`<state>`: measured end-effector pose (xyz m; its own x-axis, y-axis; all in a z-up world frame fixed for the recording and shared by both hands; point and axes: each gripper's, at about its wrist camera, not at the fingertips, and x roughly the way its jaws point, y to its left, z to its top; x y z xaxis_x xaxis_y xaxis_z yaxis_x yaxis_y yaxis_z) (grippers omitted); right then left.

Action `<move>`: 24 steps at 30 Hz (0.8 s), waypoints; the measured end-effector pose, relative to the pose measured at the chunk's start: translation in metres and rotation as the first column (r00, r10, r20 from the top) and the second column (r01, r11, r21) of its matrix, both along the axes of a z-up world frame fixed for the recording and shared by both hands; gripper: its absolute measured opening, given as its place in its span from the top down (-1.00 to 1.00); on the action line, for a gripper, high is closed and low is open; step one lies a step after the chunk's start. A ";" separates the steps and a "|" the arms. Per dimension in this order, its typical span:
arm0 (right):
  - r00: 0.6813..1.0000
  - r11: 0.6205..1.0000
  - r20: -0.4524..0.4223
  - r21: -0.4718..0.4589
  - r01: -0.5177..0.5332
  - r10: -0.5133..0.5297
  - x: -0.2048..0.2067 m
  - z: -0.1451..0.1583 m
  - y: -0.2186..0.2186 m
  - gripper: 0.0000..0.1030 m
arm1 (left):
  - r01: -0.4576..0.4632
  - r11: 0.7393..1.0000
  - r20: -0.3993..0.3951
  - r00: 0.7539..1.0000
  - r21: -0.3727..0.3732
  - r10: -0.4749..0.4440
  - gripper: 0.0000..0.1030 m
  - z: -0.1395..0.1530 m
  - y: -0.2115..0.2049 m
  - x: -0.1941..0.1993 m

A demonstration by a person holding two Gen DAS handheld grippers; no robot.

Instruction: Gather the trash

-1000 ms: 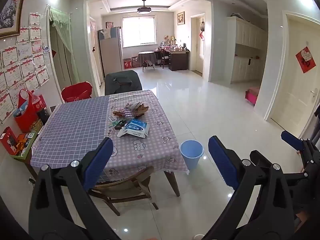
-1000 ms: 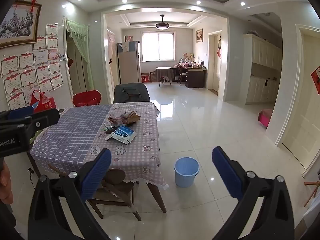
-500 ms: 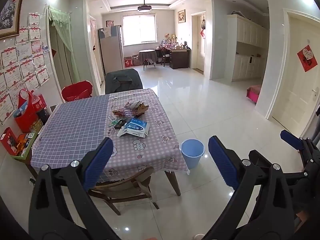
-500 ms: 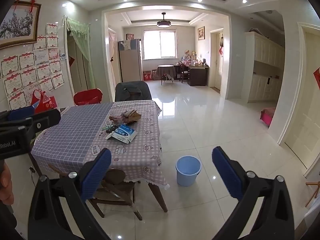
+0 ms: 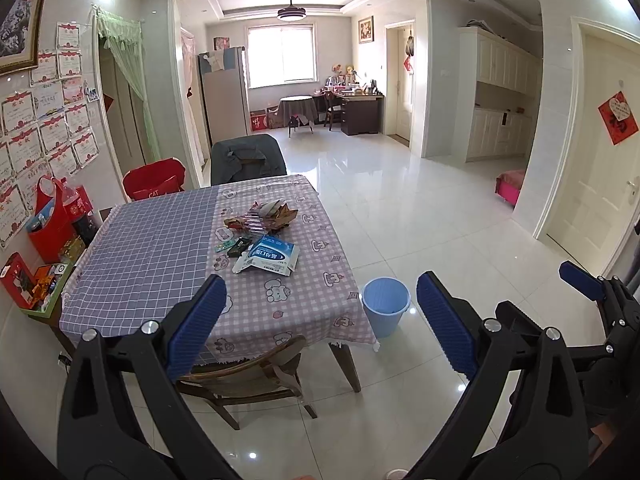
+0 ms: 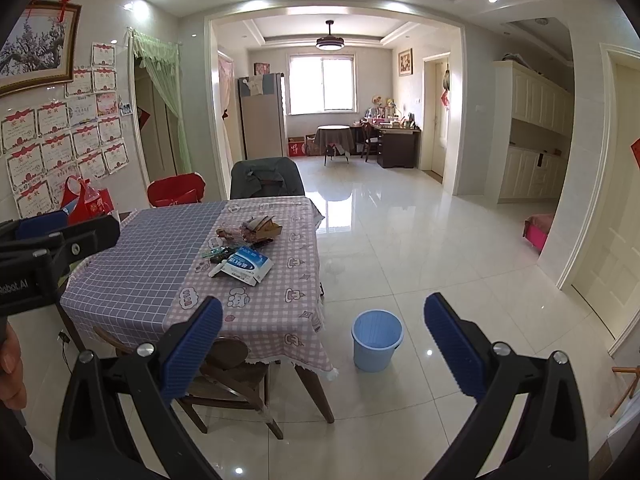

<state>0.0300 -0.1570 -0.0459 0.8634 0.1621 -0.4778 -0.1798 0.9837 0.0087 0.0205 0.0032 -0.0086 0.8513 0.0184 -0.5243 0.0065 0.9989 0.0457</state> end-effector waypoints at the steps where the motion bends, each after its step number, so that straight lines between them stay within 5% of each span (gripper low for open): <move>1: 1.000 1.000 -0.001 0.004 -0.004 0.004 0.001 0.001 -0.011 -0.91 | -0.001 1.000 -0.001 1.000 0.001 0.001 -0.83 0.000 -0.001 0.001; 24: 1.000 1.000 -0.026 0.013 -0.012 0.013 0.015 -0.004 -0.016 -0.91 | -0.006 1.000 -0.015 1.000 0.002 0.006 -0.83 -0.004 0.003 0.011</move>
<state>0.0450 -0.1735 -0.0494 0.8485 0.1792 -0.4979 -0.1916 0.9811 0.0266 0.0313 0.0061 -0.0122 0.8430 0.0247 -0.5374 0.0011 0.9989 0.0476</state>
